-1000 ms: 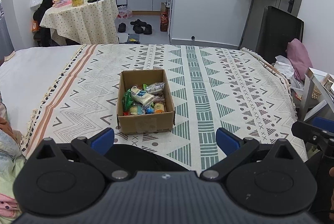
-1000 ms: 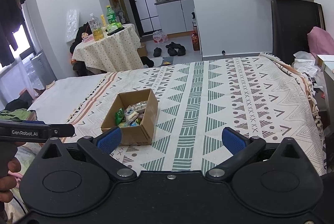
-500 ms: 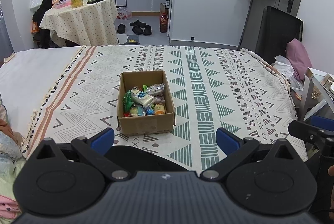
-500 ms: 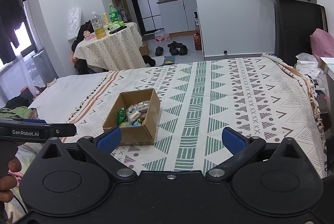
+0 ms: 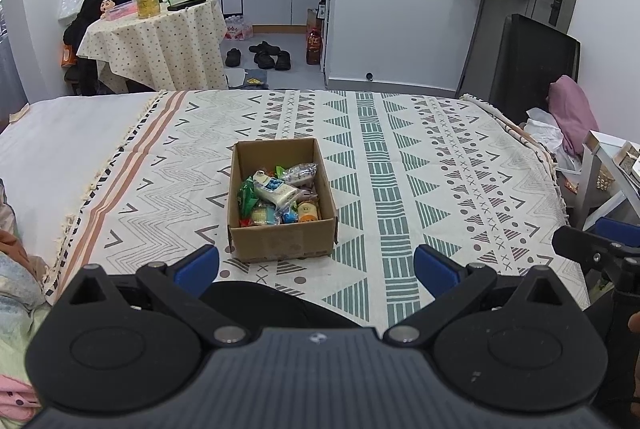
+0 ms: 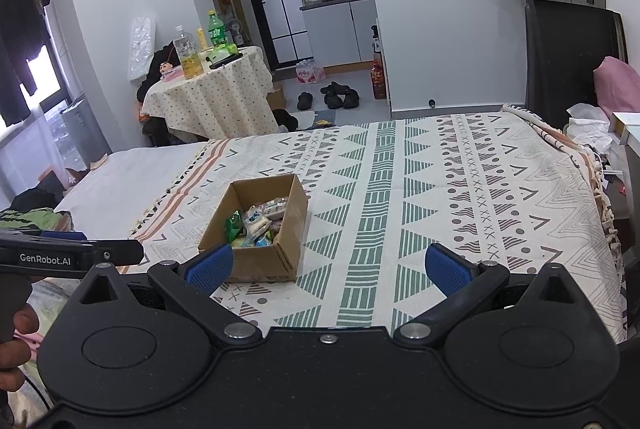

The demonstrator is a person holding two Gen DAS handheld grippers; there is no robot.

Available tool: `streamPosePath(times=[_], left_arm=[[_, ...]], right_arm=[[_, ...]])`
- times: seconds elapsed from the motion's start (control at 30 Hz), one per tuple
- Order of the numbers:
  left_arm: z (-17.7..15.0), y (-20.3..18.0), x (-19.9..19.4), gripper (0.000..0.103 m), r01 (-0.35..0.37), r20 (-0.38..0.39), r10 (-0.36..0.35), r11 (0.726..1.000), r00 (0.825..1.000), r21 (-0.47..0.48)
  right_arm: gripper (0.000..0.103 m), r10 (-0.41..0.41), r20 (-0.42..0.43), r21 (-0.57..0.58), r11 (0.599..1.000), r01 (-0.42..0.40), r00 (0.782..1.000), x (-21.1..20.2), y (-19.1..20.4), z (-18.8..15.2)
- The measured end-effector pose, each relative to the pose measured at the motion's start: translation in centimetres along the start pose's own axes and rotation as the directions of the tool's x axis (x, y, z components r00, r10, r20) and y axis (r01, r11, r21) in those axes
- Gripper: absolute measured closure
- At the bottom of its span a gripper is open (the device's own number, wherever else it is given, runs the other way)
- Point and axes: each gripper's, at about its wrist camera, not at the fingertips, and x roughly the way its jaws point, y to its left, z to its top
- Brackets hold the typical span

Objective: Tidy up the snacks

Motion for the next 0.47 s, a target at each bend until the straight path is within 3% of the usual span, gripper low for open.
streamPosePath(times=[0.47], left_arm=[[-0.40,-0.18,0.16,0.000,0.018,0.004,-0.018,1.000,1.000,0.015]], right_arm=[[0.000,-0.008,-0.009,0.006,1.000,0.008,1.000,0.19,-0.04,0.12]])
